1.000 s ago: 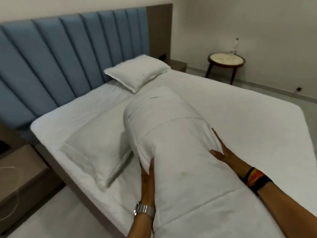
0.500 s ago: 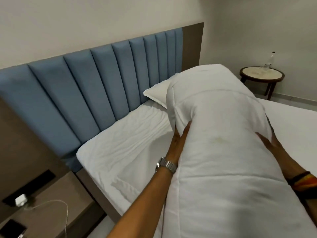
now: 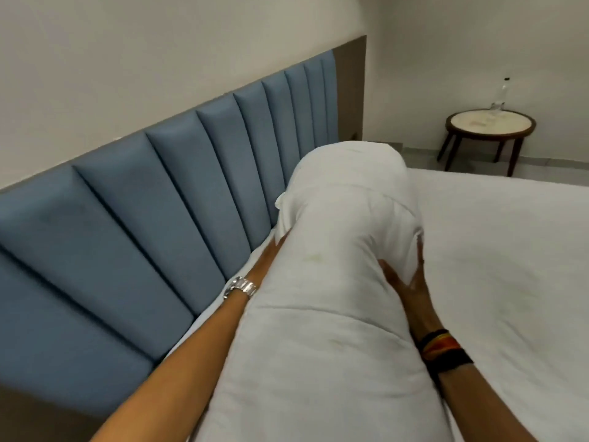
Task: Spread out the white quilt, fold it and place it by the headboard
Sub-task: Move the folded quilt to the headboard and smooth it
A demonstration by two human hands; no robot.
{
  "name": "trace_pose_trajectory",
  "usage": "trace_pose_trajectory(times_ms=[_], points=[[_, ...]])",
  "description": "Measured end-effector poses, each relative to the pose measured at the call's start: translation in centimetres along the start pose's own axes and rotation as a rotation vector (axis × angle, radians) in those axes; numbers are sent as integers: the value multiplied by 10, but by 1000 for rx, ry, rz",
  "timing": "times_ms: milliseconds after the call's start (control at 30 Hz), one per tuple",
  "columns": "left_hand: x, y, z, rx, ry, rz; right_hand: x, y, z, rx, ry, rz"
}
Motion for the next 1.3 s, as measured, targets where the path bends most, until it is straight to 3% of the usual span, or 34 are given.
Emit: trace_pose_trajectory(times_ms=[67, 167, 267, 367, 433, 500, 533, 633, 767, 933, 1100, 1200, 1300], points=[[-25, -28, 37, 3, -60, -53, -23, 26, -49, -35, 36, -47], [-69, -84, 105, 20, -165, 60, -52, 71, -143, 12, 54, -151], [-86, -170, 143, -15, -253, 161, -56, 135, -212, 58, -19, -462], [-68, -274, 138, -401, -397, 237, -51, 189, -267, 311, -99, -690], [-32, -303, 117, -665, -265, 144, -62, 192, -289, 463, 117, -593], [-11, -310, 103, -754, -90, 52, -101, 172, -308, 652, 368, -328], [-9, -314, 98, -784, -59, 33, -128, 161, -319, 735, 406, -204], [-17, -329, 83, -845, -30, -17, -218, 164, -347, 1064, 241, -34], [-38, -372, 54, -863, -35, -23, -292, 236, -354, 1390, 97, -148], [-62, -412, 20, -918, -93, 25, -321, 286, -338, 1422, -10, -286], [-52, -400, 27, -924, -109, 31, -309, 239, -325, 1260, -193, -322], [-42, -379, 38, -948, -94, 60, -251, 200, -276, 938, -119, -170], [-17, -337, 44, -855, -73, 133, -161, 189, -183, 714, 83, -135]])
Point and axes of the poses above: each hand's wrist, its own x-axis away from the middle knuckle, its own z-axis out of the back of the hand, y = z × x, the point moved 1 cm from there along -x, towards the middle knuckle, and after that the axes turned 15 degrees about -z, right-handed, at the moved point
